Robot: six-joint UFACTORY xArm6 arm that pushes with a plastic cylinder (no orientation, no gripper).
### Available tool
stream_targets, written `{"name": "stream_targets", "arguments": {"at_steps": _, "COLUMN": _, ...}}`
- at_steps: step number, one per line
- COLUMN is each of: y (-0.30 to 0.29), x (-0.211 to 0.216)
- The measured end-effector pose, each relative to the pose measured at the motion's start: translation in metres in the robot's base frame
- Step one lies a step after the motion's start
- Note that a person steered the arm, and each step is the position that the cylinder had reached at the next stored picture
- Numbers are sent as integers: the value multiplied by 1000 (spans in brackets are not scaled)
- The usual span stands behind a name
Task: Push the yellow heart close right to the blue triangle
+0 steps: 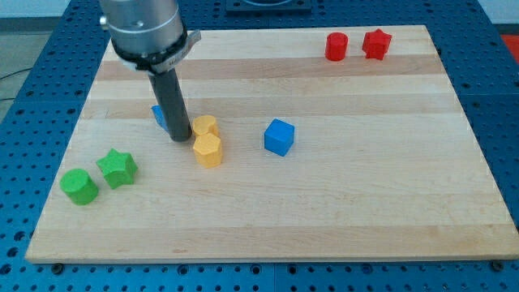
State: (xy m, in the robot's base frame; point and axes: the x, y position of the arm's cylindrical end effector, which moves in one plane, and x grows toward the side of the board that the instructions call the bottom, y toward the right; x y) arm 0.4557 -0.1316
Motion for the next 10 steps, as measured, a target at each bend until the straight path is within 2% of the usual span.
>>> {"name": "stream_targets", "arguments": {"at_steps": 1, "y": 25, "x": 26}}
{"name": "stream_targets", "arguments": {"at_steps": 2, "y": 32, "x": 26}}
{"name": "stream_targets", "arguments": {"at_steps": 4, "y": 169, "x": 25}}
{"name": "stream_targets", "arguments": {"at_steps": 5, "y": 163, "x": 19}}
{"name": "stream_targets", "arguments": {"at_steps": 6, "y": 129, "x": 12}}
{"name": "stream_targets", "arguments": {"at_steps": 7, "y": 71, "x": 3}}
{"name": "stream_targets", "arguments": {"at_steps": 8, "y": 45, "x": -16}}
{"name": "stream_targets", "arguments": {"at_steps": 10, "y": 54, "x": -85}}
